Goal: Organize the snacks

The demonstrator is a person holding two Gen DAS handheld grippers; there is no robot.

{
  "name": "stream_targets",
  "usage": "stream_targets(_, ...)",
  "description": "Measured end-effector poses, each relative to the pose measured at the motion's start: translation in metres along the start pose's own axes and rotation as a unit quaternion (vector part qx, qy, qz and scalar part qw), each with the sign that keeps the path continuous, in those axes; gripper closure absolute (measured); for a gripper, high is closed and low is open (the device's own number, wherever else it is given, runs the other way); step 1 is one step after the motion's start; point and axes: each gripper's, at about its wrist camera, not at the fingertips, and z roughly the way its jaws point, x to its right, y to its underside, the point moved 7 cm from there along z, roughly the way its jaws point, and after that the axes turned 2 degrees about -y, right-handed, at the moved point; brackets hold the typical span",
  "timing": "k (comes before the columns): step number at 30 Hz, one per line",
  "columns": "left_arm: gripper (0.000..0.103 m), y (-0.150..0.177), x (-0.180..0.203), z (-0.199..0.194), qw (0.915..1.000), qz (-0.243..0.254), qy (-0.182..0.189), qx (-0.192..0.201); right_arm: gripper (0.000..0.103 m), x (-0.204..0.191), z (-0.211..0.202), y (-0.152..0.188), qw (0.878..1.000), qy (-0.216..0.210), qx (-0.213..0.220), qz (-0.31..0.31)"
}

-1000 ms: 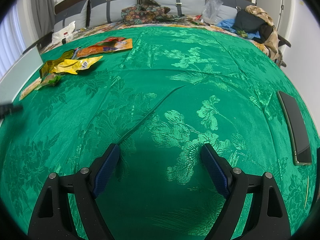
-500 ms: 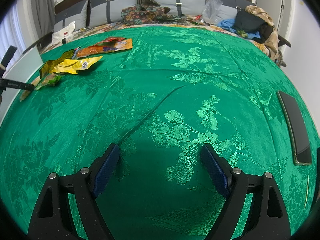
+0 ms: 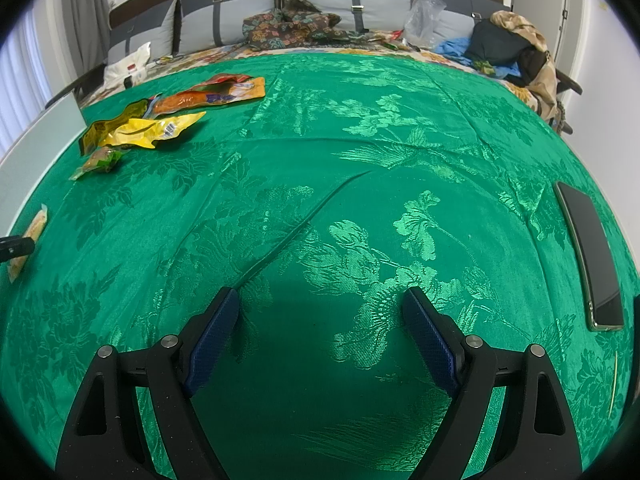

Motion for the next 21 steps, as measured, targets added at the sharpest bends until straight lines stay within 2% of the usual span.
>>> stream_targets(2,0.000,0.000,-0.005,0.003,0.9999,0.003,-0.006,0.016,0.016,0.000,0.000,0.000,1.000,0.000,0.000,0.000)
stream_targets(6,0.000,0.002,-0.010,0.004,0.9990,-0.005,-0.005,0.044,0.016,0.000,0.000,0.000,1.000,0.000,0.000,0.000)
stream_targets(21,0.000,0.004,-0.012,0.003,0.9990,-0.007,-0.003,0.044,0.016,0.000,0.000,0.000,1.000,0.000,0.000,0.000)
